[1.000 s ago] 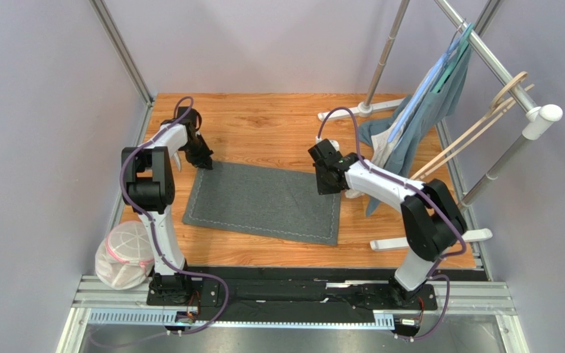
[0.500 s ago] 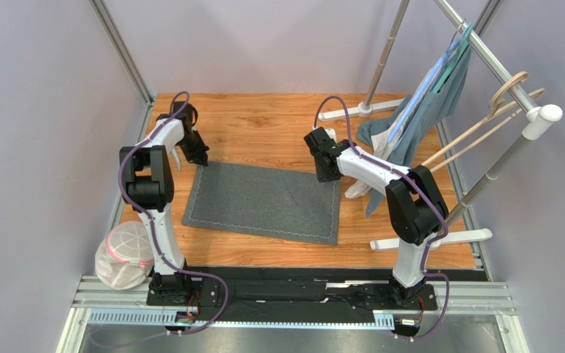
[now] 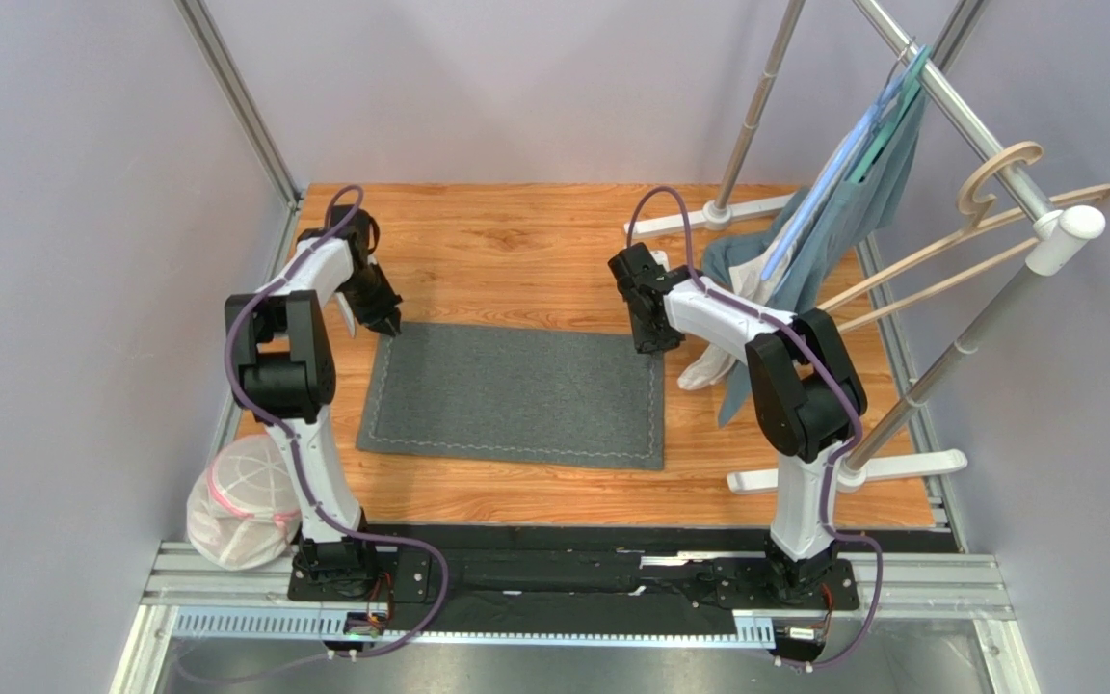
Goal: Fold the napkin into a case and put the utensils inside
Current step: Smooth out the rectangle-folded napkin at the center of the board, then fold the rectangle-folded napkin at the center of the board.
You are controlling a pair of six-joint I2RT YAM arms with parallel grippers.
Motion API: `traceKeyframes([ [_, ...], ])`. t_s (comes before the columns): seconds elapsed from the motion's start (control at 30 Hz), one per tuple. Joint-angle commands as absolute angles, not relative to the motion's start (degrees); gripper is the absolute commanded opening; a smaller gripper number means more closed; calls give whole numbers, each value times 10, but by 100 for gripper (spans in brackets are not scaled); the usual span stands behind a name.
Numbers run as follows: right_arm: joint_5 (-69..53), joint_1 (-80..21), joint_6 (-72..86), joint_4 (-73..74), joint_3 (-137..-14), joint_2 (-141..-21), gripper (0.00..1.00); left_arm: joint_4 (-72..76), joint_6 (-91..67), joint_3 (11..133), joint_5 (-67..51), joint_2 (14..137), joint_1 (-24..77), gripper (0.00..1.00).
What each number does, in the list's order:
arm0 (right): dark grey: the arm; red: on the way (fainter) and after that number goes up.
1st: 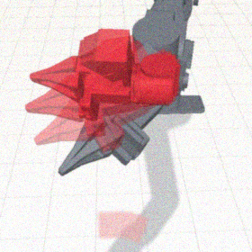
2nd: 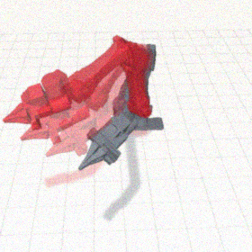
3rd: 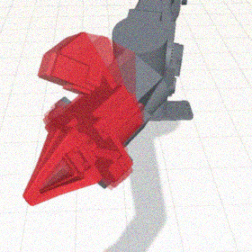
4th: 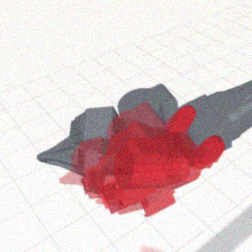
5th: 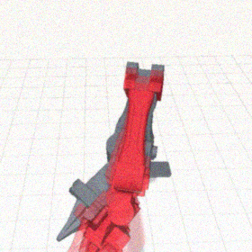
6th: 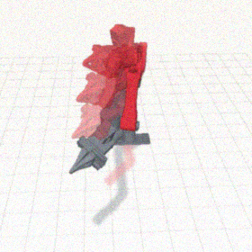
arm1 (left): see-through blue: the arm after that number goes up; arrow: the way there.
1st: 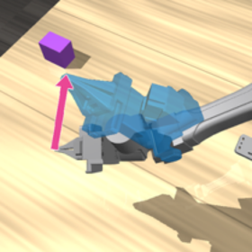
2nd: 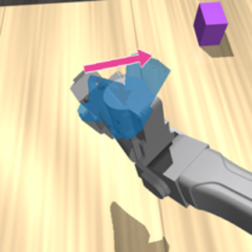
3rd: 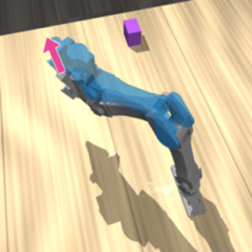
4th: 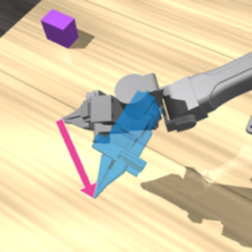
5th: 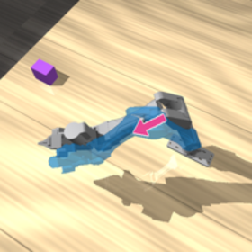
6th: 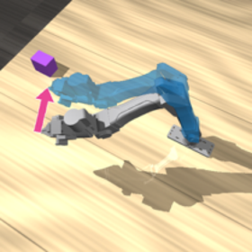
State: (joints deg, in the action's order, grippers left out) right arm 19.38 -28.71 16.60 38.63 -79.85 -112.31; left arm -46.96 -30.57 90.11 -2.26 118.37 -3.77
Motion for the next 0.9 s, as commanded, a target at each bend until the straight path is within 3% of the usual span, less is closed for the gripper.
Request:
traceKeyframes([
  [0.0,168,-291,170,416,-833,-1064,35,-433,-311,847,-66,1042,-17,23],
  [0.07,162,-290,185,431,-819,-1049,43,-415,-316,820,-102,1000,-2,23],
  [0.1,161,-288,206,433,-791,-1028,56,-410,-319,791,-110,986,15,23],
  [0.2,131,-287,263,412,-724,-996,66,-367,-325,718,-123,923,67,23],
  [0.33,91,-287,322,354,-651,-970,66,-319,-348,659,-137,885,147,21],
  [0.47,83,-289,340,322,-610,-966,57,-309,-358,650,-131,905,221,18],
  [0.63,103,-294,343,302,-588,-956,51,-301,-360,633,-124,905,249,17],
  [0.87,127,-319,360,306,-596,-1005,49,-294,-367,624,-132,909,264,17],
])
